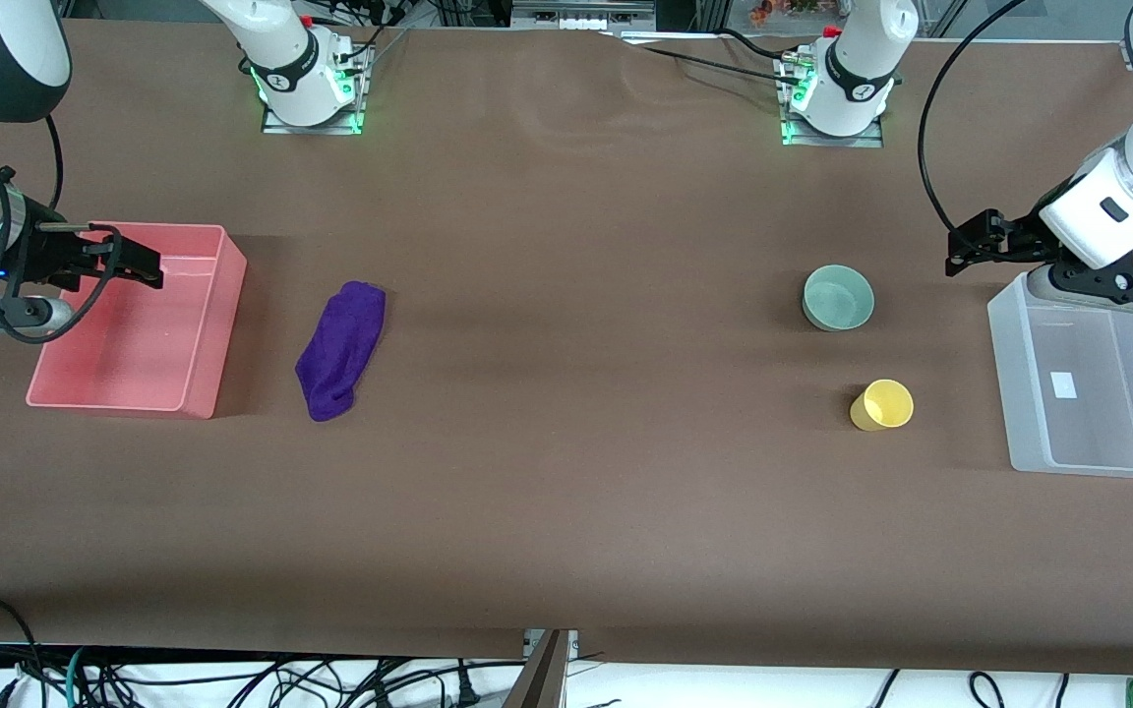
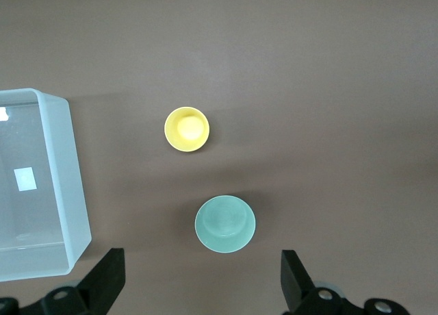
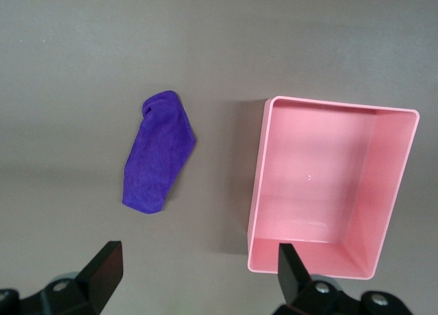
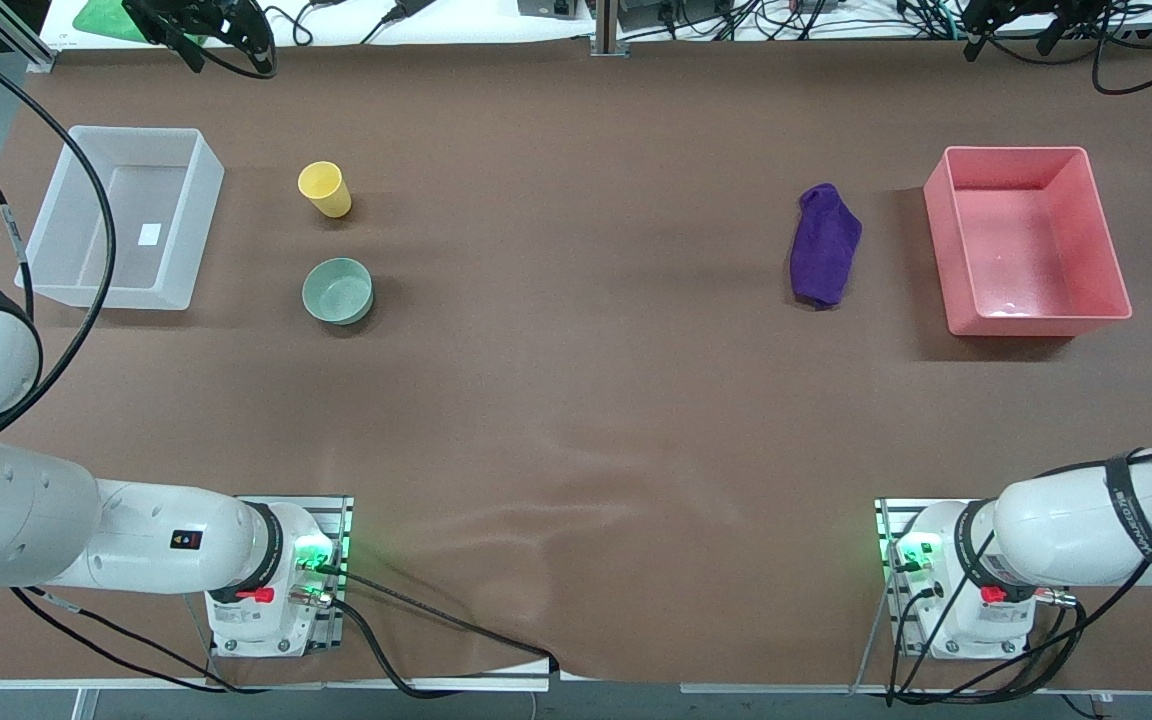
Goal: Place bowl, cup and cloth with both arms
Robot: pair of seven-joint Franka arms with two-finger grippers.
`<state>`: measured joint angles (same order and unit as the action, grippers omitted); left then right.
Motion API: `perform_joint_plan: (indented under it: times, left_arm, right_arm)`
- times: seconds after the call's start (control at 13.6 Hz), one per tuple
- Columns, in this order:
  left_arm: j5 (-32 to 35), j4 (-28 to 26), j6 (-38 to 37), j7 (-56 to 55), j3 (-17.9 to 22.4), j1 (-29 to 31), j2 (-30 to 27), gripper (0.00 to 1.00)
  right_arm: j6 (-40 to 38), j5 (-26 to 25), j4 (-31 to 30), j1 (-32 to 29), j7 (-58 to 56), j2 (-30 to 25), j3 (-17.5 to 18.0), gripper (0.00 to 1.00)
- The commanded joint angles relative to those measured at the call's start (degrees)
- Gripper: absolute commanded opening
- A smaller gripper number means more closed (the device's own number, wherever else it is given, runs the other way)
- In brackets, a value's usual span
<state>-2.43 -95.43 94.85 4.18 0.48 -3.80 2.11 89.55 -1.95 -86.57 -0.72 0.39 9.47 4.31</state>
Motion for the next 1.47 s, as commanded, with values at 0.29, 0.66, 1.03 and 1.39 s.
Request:
perform_joint_plan:
  times: [0.29,0.66,1.03,1.39]
  left_arm:
    - [1.2,0.16,-1.16,-0.76,0.05,0.2,-0.27,1.0]
    - [1.11,-0.02,-3.52,-0.67,-0.12,0.2,0.26,1.0]
    - [3.2,-10.26,-0.32,-0.23,-0.39,-0.15,1.32,1.0]
    - [7.95,-35.83,28.64,1.08,-2.76,0.2,0.08,1.0]
  right_arm:
    - [0.45,0.55,1.41,-0.25,0.4,0.55,0.18,1.0]
    - [0.45,0.02,1.32,-0.07,0.49,0.55,0.35,1.0]
    - [0.54,-0.15,0.8,1.93,0.58,4.23,0.79,1.0]
    - [8.94,-0.33,-8.14,4.06,4.86,4.42,3.24,1.0]
